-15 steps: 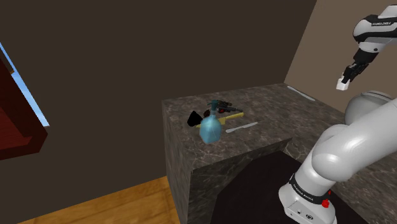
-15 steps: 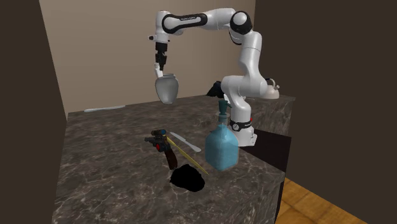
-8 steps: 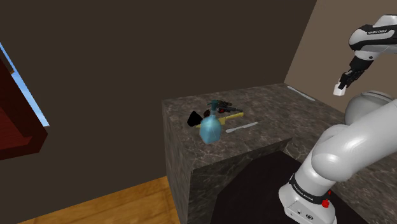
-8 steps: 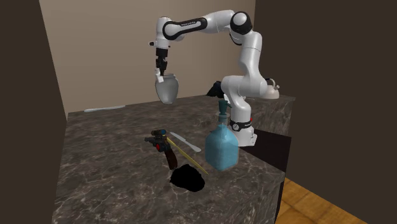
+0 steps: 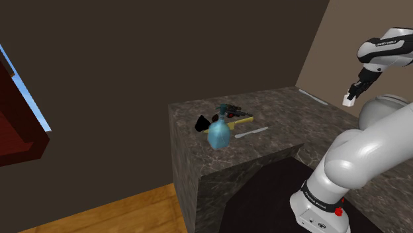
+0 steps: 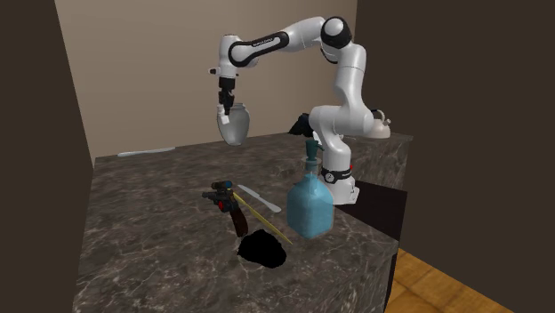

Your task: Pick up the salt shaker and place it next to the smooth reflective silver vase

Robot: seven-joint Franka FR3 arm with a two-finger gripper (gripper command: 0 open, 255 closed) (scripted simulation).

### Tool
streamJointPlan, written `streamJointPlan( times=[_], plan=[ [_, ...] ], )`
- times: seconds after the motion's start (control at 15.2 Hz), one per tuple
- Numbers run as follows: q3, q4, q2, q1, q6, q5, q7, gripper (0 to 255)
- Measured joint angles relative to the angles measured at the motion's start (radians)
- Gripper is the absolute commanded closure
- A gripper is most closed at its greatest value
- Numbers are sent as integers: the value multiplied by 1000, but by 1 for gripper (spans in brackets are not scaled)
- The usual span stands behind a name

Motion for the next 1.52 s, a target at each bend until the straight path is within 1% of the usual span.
streamJointPlan(
  times=[0.2,0.46,0.59,0.66,1.12,1.45,1.52],
  plan=[
    [-22,-31,4,9,38,-5,2,255],
    [-76,-63,18,45,92,-4,1,255],
    [-97,-85,21,56,120,-8,2,255],
    [-124,-88,26,77,134,-6,-1,255],
    [-233,-145,40,158,227,-19,6,255],
    [-332,-177,38,240,290,-42,19,255],
    [-356,-180,37,263,300,-48,25,255]
  ],
)
